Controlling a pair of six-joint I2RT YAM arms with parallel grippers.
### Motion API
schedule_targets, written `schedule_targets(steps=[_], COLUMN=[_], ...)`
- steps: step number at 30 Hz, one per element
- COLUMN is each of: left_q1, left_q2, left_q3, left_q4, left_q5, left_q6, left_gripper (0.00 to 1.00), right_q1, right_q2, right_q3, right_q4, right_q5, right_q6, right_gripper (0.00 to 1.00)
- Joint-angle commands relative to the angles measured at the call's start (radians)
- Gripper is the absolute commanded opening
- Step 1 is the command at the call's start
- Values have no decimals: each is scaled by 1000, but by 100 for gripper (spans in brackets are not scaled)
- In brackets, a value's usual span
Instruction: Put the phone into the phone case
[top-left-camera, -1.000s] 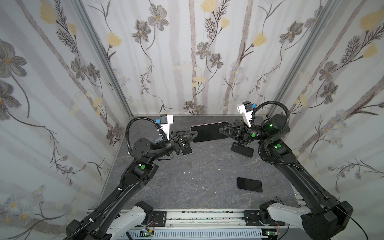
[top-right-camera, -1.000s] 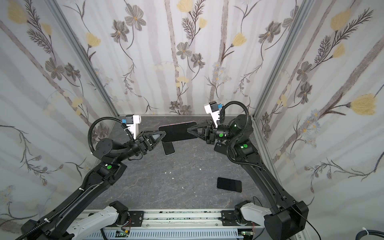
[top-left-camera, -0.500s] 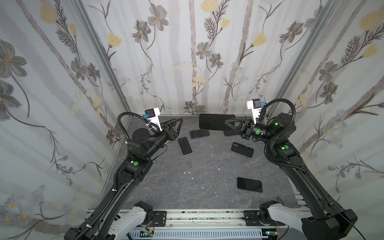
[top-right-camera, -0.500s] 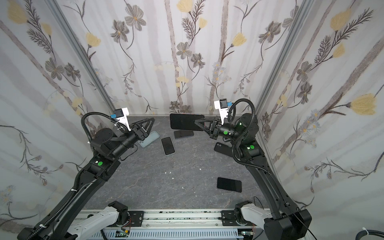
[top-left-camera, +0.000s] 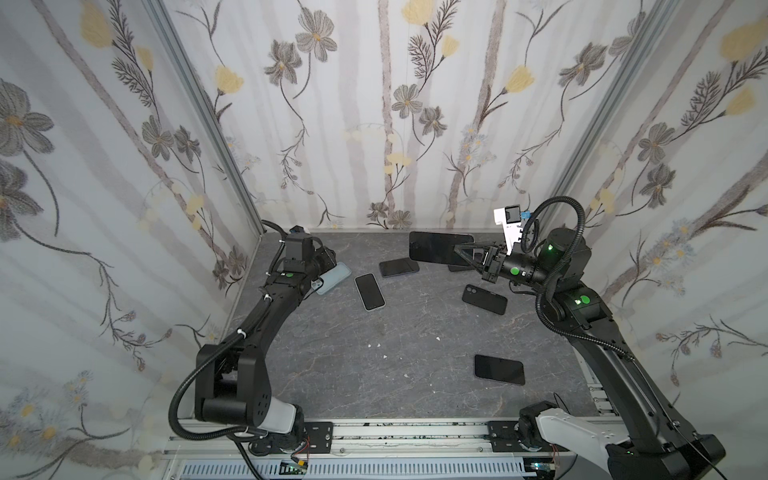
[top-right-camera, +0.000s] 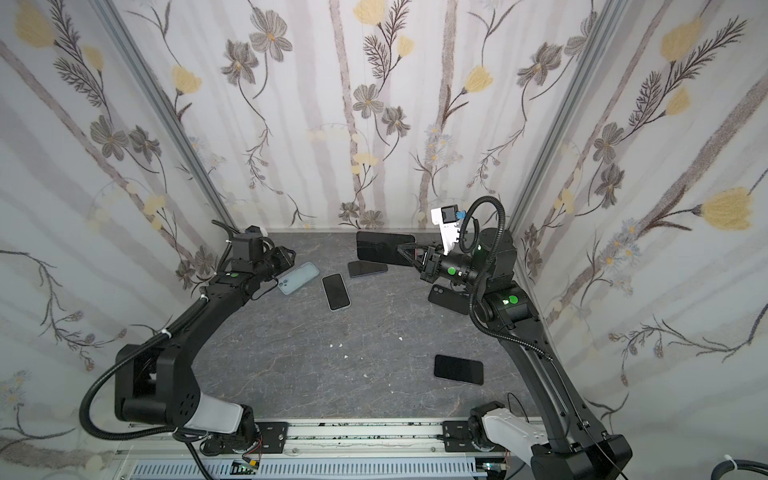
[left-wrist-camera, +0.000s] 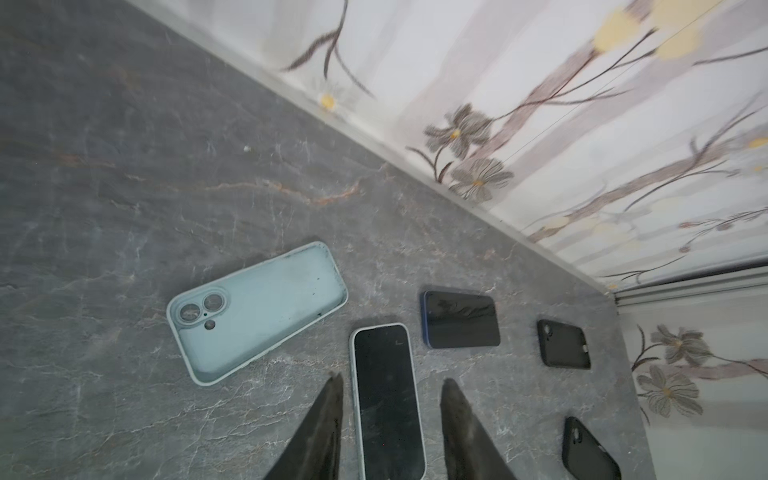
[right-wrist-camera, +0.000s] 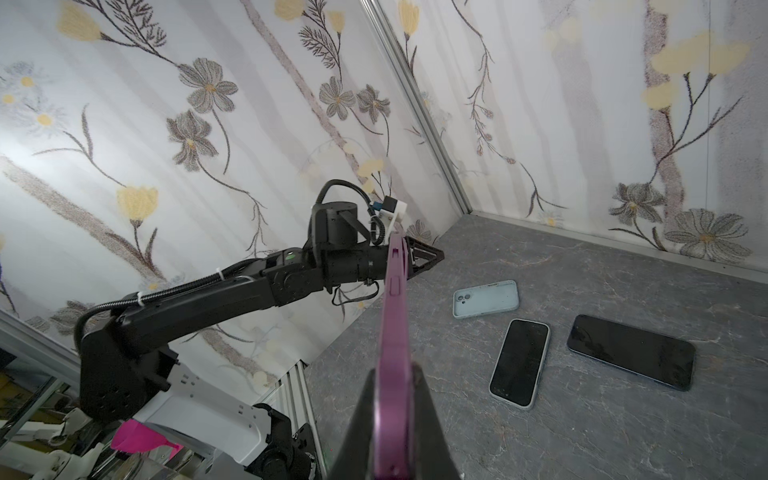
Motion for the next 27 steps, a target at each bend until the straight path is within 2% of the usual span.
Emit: schedule_targets(steps=[1,6,12,19,27], left_q1=[10,11,11,11,6], left_q2=[131,344,500,562,462], left_q3=[75,213,302,296,105], left_q4=[-6,-68,-111,-132,-96], left_q5=[19,42,59,69,68], left_q6=[38,55,77,106,120], left_gripper=[36,33,32,32,32], right_q1=[1,1,1,1,1], right_q2=[-18,-34,-53,-63,-71], right_q3=[2,-3,-12,-37,-67], right_q4=[4,-19,-55,-66,-54], right_q5=[11,11,23,30,19], right_q6=[-34,-50,-83,-95,-92], right_gripper=[0,0,0,1,4])
